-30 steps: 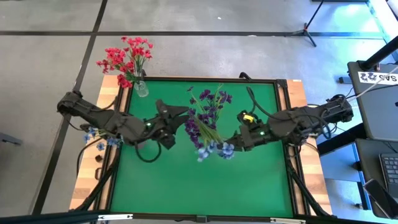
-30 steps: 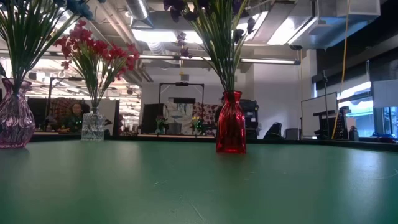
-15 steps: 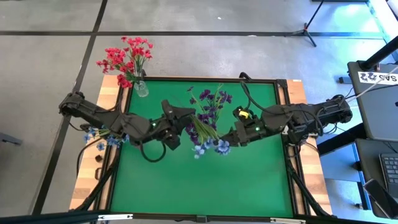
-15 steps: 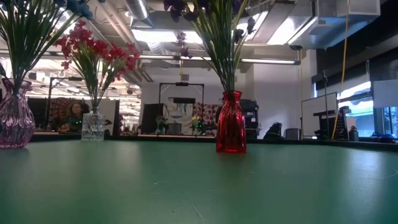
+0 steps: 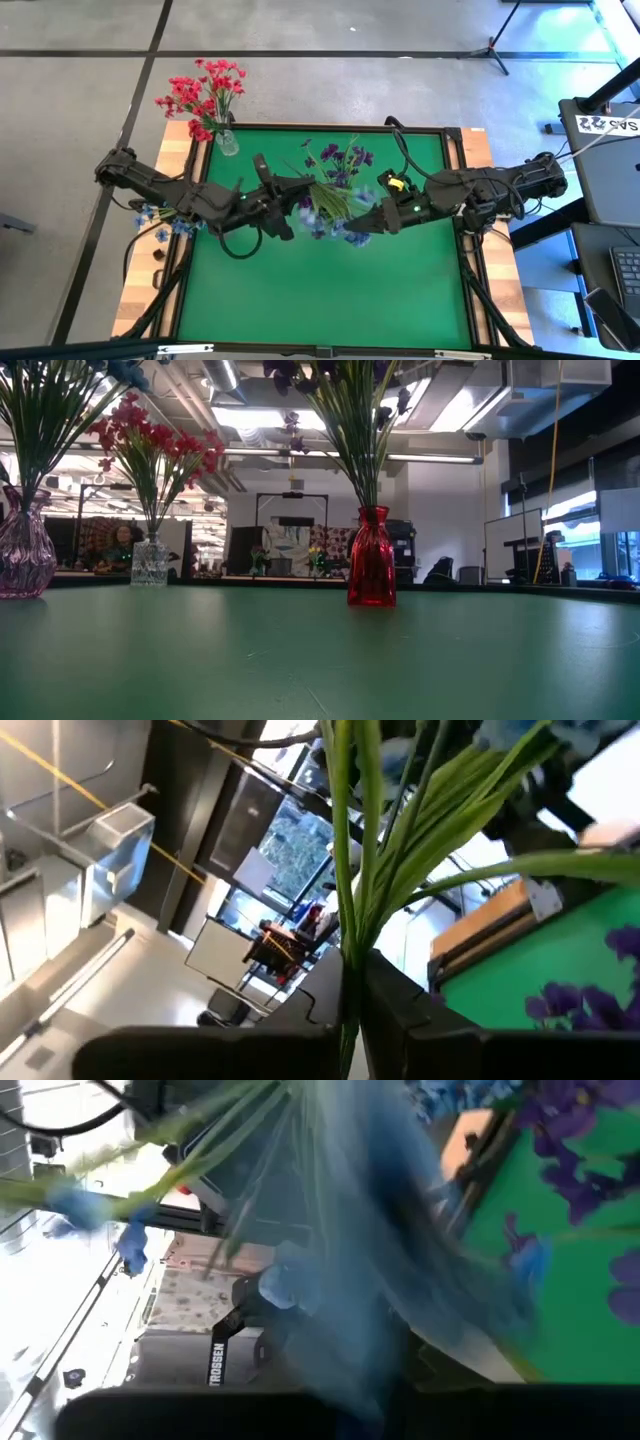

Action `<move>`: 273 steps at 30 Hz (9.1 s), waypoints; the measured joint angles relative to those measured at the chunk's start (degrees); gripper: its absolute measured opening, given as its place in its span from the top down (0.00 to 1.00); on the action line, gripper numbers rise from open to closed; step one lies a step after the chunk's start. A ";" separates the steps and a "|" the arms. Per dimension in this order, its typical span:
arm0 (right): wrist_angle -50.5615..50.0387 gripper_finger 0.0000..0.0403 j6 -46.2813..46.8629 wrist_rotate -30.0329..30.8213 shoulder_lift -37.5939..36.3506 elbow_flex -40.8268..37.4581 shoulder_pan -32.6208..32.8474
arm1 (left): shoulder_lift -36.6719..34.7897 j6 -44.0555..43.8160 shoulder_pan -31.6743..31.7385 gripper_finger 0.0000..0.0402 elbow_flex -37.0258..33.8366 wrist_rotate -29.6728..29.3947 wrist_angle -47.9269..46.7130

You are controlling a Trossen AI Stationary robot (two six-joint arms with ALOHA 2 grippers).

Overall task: Sort flowers into vase by color
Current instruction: Put the blue flowers into the violet vase

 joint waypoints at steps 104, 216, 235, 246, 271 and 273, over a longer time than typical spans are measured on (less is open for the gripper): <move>-0.81 0.32 -51.24 0.24 -8.76 -3.93 -0.39 | -38.32 -55.63 -31.11 0.98 -39.04 13.64 -14.75; 8.88 0.32 -59.99 4.55 -5.86 -3.89 -5.59 | -78.76 -75.84 57.49 1.00 -39.40 60.61 -47.34; 17.10 0.32 -66.44 14.26 -5.49 -3.85 -5.67 | -78.87 -82.54 57.45 1.00 -40.98 72.74 -24.34; 26.25 0.32 -68.37 15.11 -1.49 -3.85 -7.04 | -78.69 -83.46 57.45 1.00 -41.03 71.93 -13.69; 34.28 0.32 -68.61 3.03 20.25 3.08 -18.87 | -45.50 -89.35 56.87 1.00 -36.54 62.94 22.00; 35.85 0.32 -68.83 3.00 21.65 3.08 -19.28 | -43.26 -90.10 55.85 1.00 -36.54 62.67 25.46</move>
